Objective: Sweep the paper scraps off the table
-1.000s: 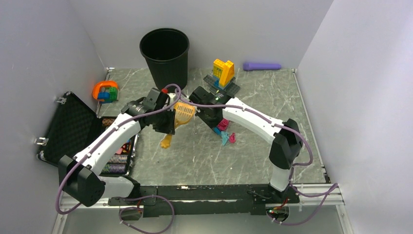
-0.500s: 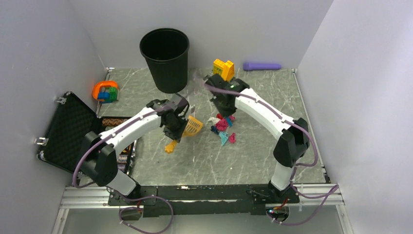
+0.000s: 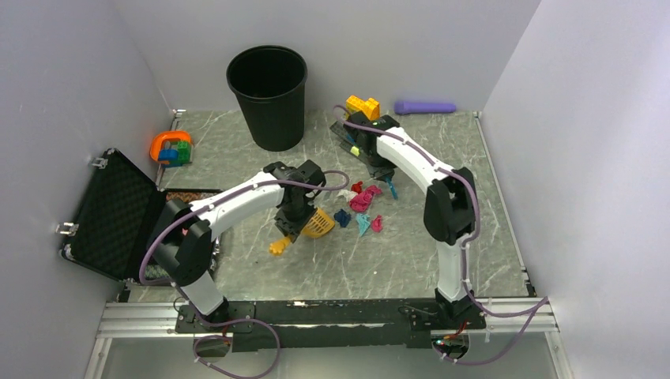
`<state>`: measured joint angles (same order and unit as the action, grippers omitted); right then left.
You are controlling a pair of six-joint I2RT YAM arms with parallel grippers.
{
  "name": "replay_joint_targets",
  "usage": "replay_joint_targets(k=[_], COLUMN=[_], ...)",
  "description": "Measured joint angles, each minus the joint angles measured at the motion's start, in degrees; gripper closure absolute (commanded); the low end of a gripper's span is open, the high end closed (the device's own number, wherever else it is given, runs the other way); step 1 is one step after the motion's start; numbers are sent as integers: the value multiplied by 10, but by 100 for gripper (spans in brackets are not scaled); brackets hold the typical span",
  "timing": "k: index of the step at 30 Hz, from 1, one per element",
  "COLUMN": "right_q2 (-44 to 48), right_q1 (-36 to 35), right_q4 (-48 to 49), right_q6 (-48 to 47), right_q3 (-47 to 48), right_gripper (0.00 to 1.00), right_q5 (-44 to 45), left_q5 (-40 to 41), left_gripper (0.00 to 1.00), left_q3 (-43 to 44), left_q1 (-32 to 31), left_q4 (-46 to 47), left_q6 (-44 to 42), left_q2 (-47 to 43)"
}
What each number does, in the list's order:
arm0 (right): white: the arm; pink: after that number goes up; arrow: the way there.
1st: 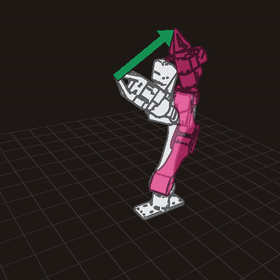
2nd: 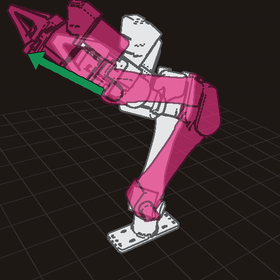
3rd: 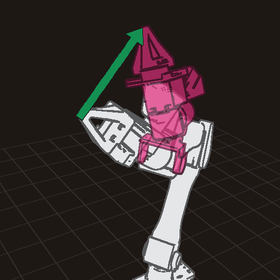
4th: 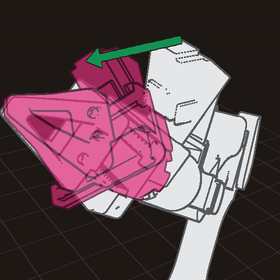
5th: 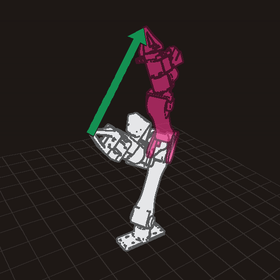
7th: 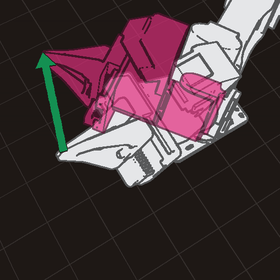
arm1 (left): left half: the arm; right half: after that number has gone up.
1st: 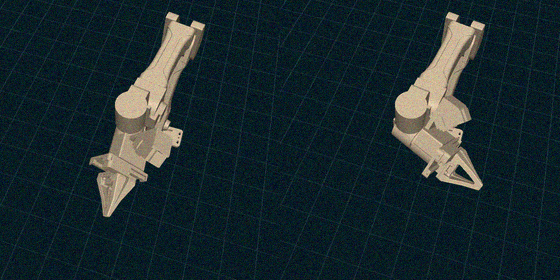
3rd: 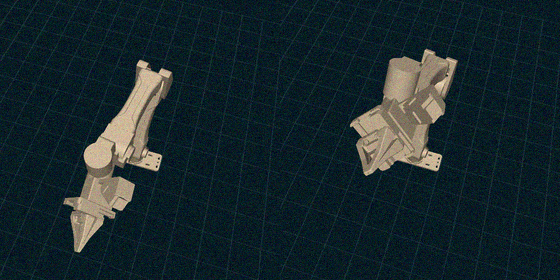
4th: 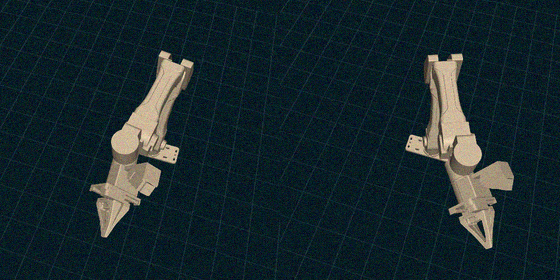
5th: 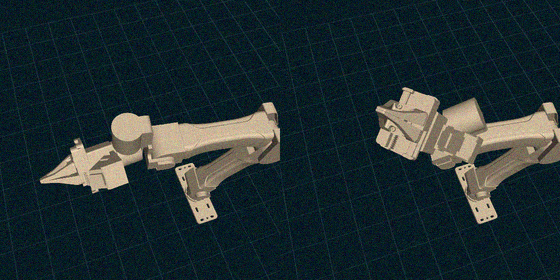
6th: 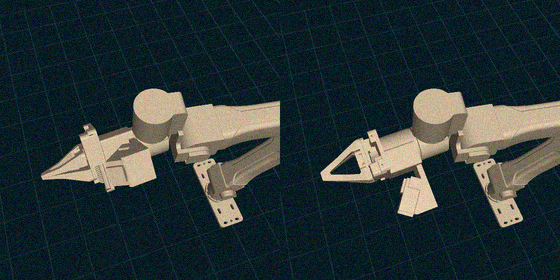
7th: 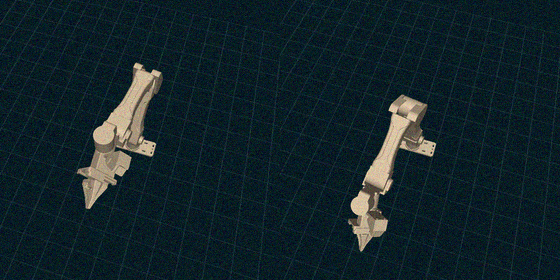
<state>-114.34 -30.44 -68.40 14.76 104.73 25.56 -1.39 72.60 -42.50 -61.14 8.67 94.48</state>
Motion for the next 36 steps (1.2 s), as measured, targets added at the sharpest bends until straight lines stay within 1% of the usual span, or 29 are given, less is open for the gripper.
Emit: replay_joint_targets(k=[4, 6, 9, 12, 16, 19, 25, 27, 31, 36], right_q2=[-48, -66, -76, -76, -75, -72, -35, -24, -15, -6], right_q1=[-2, -2, -4, -5, -7, -9, -25, -31, -30, -30], right_q4=[-2, -10, -7, -1, 12, 25, 60, 79, 103, 106], right_q6=[-13, -23, -42, -59, -87, -107, -132, -137, -137, -137], right_q3=[4, 26, 47, 48, 48, 43, 17, 1, -19, -27], right_gripper=[100, 100, 100, 100, 100, 100, 100, 100, 100, 100], right_q5=[-10, -15, -22, -43, -101, -164, -292, -322, -363, -376], left_q5=[-4, -6, -12, -20, -30, -36, -56, -64, -65, -63], left_gripper=[100, 100, 100, 100, 100, 100, 100, 100, 100, 100], left_q3=[30, 49, 77, 94, 111, 129, 157, 170, 180, 175], left_q1=[-1, -1, -1, -1, -1, -1, 8, 13, 20, 21], left_q4=[-9, -9, -11, -13, -22, -26, -29, -43, -67, -67], left_q6=[0, 0, -1, -5, -7, -10, -11, -11, -12, -14], left_q2=[30, 50, 81, 100, 115, 129, 153, 158, 161, 160])
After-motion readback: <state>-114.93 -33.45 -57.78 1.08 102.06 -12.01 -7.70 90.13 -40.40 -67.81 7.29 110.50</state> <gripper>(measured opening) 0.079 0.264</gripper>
